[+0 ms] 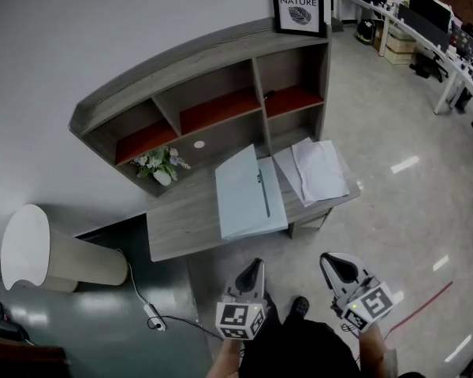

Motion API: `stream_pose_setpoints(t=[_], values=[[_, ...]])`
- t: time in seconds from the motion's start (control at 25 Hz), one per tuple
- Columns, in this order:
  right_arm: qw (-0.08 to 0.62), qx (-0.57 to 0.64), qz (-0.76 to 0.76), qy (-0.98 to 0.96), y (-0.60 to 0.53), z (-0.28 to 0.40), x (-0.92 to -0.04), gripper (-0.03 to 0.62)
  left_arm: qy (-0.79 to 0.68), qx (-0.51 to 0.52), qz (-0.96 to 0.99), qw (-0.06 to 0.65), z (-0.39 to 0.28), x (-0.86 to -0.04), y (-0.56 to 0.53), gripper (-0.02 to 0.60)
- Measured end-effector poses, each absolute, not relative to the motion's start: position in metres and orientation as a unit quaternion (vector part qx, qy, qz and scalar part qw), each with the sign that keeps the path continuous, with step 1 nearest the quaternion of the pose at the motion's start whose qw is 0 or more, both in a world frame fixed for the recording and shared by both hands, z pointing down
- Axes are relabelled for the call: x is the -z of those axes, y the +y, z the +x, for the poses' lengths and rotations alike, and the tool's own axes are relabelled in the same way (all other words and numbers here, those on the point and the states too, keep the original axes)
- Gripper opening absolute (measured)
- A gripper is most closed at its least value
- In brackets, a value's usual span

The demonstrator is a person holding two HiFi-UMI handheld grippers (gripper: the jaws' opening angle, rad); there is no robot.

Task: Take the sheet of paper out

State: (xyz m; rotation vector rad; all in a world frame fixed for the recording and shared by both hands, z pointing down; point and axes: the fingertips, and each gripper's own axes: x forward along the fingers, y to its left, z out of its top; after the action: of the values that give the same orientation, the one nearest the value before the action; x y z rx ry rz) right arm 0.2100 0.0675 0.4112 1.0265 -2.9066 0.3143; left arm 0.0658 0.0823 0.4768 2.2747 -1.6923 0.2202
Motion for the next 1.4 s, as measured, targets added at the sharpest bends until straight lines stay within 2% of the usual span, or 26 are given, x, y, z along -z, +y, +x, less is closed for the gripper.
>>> stream_pose_setpoints(t=[0.68, 0.96, 1.12, 1.4], values=[[0.042, -0.110, 0.389, -0.914, 0.001, 0.151, -0.411, 0.014, -0.523, -0.201, 0.820, 0.118, 0.023, -0.559, -0.016, 0.018], [0.051, -0.127, 0.421, -0.897, -0.018, 0.146, -0.418, 0.014, -0.479, -0.250, 0.835, 0.104, 0.029, -0.593, -0.035, 0.074], [0.058, -0.132, 0.439, -0.887, -0.024, 0.148, -0.422, 0.014, -0.457, -0.295, 0.836, 0.066, 0.033, -0.612, -0.043, 0.122], [0.056, -0.139, 0.462, -0.874, -0.031, 0.147, -0.422, 0.014, -0.436, -0.339, 0.834, 0.029, 0.037, -0.634, -0.058, 0.140]])
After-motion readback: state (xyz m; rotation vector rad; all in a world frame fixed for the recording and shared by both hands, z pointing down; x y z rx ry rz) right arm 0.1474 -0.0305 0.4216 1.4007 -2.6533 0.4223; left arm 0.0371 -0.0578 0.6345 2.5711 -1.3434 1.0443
